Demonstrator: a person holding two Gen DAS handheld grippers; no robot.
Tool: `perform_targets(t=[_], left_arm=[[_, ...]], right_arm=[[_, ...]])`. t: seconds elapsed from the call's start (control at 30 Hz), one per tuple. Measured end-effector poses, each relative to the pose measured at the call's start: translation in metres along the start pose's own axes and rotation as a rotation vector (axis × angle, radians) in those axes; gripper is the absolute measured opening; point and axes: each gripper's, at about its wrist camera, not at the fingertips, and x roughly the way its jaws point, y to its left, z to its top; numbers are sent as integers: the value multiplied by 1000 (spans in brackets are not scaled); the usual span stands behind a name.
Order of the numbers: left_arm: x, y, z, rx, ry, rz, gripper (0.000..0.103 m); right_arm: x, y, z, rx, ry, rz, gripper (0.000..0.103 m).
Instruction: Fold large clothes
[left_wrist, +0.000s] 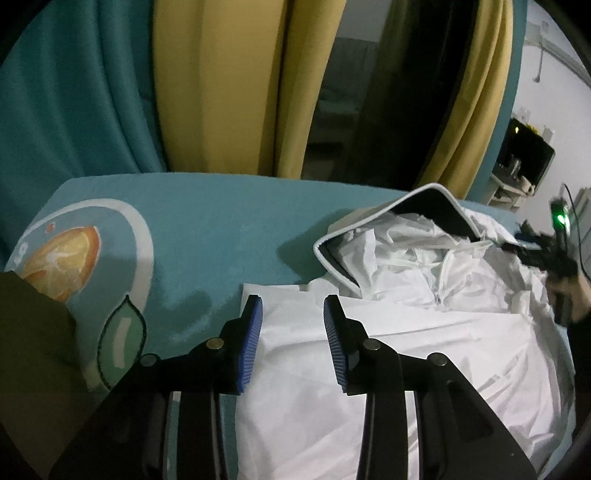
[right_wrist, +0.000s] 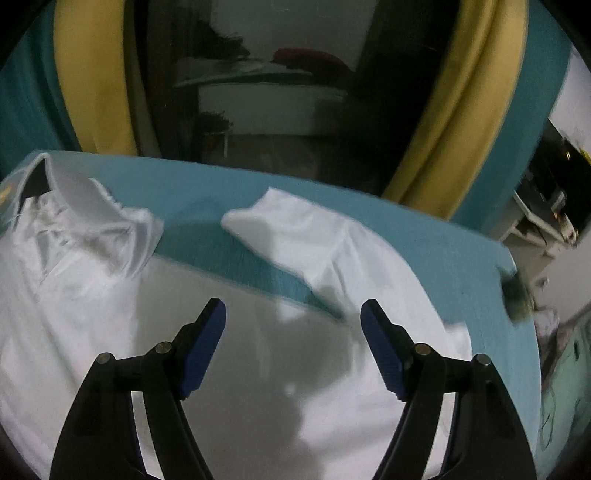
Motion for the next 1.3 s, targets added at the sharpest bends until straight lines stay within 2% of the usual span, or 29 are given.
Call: perform_targets(t=[0.13,0.2,0.23,0.27,0.3,0.43,0.57,0.73,0.9,1.1,1.3], left_arm=[[8,0,-1,1,24,11,37],[11,1,-2,-3,32,10,37],[12,0,-3,-3,38,10,37],[13,0,-4,-2,41,10,37],[13,-1,-5,-1,44,9,37],[11,-7,-8,9,43,-4,37],[4,-17,-11,22,35,-26,37],[-10,-34,-15,59,17,-64,37],[-22,-47,-21,87,6,-94,37],[-38,-52,-25,104,-17,-119,37],[-54,-40,-28,105,-38,-116,37]], right_arm=[[35,9,19,-39,27,0,74],[47,8,22,-40,38,22,61],[49,6,25,-38,25,56,46],[50,4,27,-42,26,69,16],[49,4,28,-51,28,52,6],[16,-9,23,-68,-39,-2,5],[-33,-35,10,-7,-100,-25,5],[-108,-67,-3,78,-189,-1,5],[-163,-71,-6,116,-280,12,5],[-217,-40,4,92,-395,66,5],[-234,27,29,-15,-424,136,5]])
